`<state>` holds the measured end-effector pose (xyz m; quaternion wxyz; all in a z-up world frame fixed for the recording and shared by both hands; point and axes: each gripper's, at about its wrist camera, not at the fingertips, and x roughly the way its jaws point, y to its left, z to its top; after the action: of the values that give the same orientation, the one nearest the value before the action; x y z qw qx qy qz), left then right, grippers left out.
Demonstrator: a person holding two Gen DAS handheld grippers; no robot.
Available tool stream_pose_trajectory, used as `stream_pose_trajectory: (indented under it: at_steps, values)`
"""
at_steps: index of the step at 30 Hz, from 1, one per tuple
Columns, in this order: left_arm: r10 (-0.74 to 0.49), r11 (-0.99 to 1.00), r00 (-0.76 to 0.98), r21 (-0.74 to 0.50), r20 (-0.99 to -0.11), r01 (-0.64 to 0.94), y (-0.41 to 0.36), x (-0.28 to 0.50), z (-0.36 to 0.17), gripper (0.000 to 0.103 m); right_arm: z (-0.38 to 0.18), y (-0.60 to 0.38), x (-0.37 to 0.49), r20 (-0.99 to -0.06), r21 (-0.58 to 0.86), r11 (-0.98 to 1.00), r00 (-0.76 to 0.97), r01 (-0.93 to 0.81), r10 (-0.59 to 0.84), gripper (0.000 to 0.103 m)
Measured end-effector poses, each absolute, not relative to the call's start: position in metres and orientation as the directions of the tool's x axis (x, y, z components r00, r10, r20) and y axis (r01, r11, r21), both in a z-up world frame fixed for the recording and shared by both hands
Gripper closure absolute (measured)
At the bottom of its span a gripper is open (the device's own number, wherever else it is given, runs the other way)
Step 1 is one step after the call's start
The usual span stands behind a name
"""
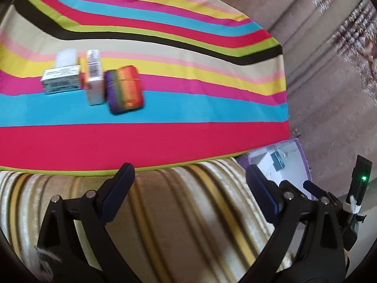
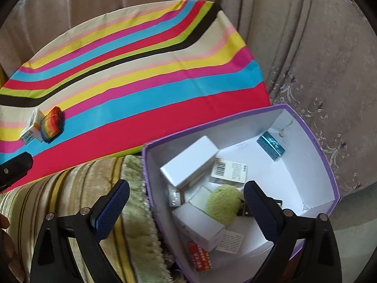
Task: Organize objects
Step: 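Withdraw both grippers from the purple box back toward the table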
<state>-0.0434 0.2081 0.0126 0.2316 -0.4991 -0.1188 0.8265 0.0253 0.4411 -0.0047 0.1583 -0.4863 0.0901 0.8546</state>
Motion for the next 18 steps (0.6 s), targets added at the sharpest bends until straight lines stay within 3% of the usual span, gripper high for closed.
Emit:
stream_pose_trajectory:
  at_steps: [8, 18]
  values:
    - [0.48, -0.876, -0.425, -0.445, -0.767, -0.187, 0.167, -0.052, 0.006, 0.008, -0.004, 0.418, 0.009, -0.866, -0.013, -0.952, -0.473, -0.305, 0.163, 0.004]
    - [0.436, -0.89, -0.45, -0.448, -0.779, -0.087, 0.121, -0.072, -0.006, 0.02, -0.011, 0.382, -0.02, -0.879, -0.007, -0.976, -0.465, -0.216, 0.109, 0.004]
